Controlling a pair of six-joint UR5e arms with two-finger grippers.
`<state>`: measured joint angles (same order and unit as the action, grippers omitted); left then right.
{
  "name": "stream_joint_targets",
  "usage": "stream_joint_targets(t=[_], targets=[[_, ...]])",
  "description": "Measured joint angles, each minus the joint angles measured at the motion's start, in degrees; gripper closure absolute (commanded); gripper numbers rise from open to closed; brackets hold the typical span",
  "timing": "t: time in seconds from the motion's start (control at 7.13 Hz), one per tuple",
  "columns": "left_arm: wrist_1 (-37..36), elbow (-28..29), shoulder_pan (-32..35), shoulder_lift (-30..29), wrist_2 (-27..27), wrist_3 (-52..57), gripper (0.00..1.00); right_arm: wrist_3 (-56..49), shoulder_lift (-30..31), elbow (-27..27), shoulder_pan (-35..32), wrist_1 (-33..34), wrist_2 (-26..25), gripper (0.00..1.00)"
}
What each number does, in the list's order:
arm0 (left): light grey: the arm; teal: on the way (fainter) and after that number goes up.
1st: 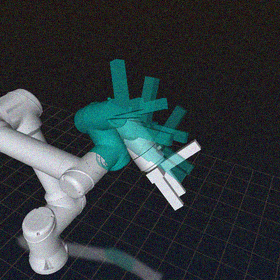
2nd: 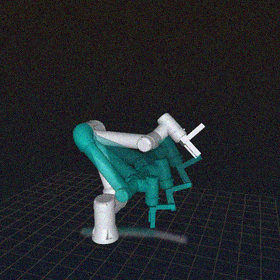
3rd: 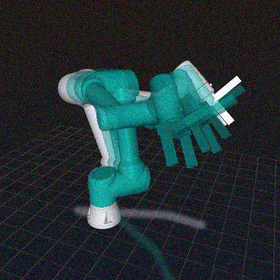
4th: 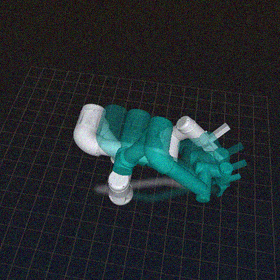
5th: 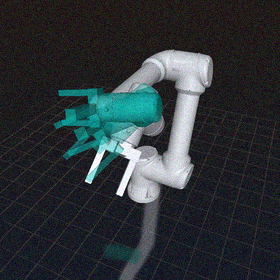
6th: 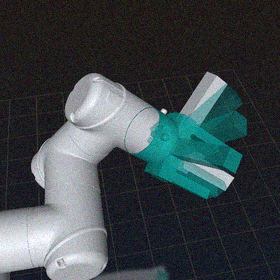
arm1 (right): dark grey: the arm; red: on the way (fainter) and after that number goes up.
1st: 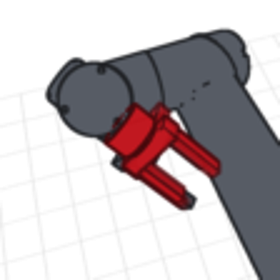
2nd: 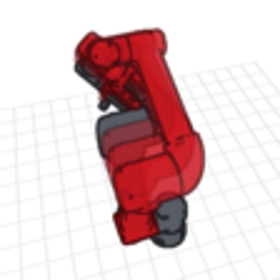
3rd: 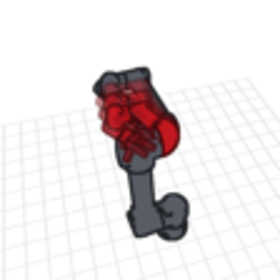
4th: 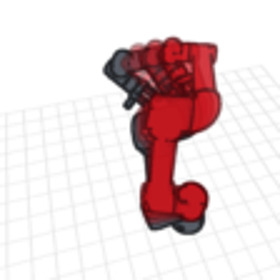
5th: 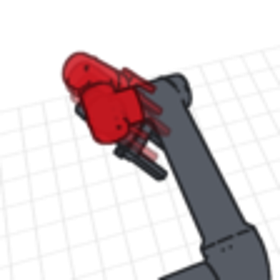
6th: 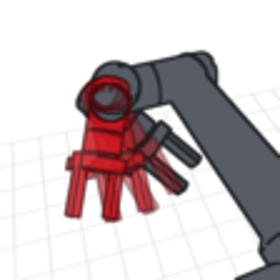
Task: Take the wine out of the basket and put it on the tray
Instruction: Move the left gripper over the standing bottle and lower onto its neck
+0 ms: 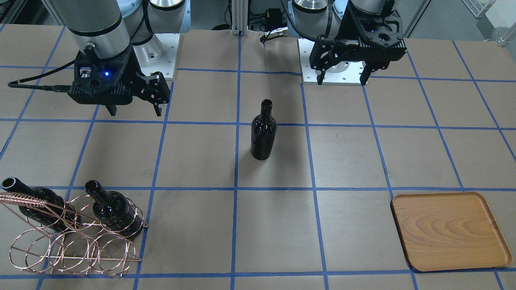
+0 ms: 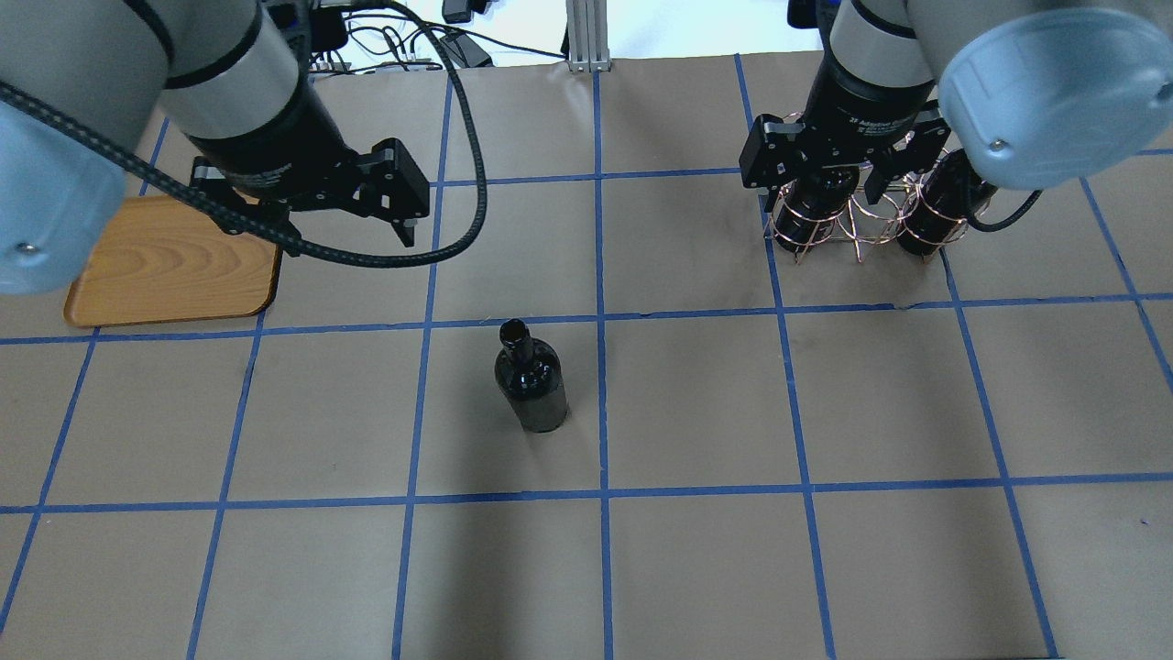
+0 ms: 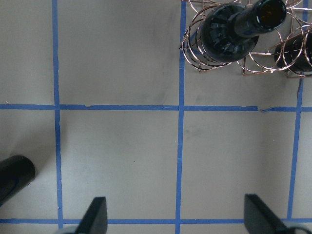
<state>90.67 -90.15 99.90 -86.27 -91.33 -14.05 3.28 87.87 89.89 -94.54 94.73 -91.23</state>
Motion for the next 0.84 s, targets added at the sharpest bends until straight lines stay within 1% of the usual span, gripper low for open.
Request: stream_joint_targets(t=[0.28,0.84], targets=[[-0.73,-1.55,5.61,-1.47,-0.43,-5.47,0.0,0.13,0.02,0.01,0.05,0.08,-0.18,0.0],[-6.26,-3.96,9.45,-5.44,-0.65,-7.64,0.0,0.25,0.01,0.02,0.57,0.39,-0.28,0.0]])
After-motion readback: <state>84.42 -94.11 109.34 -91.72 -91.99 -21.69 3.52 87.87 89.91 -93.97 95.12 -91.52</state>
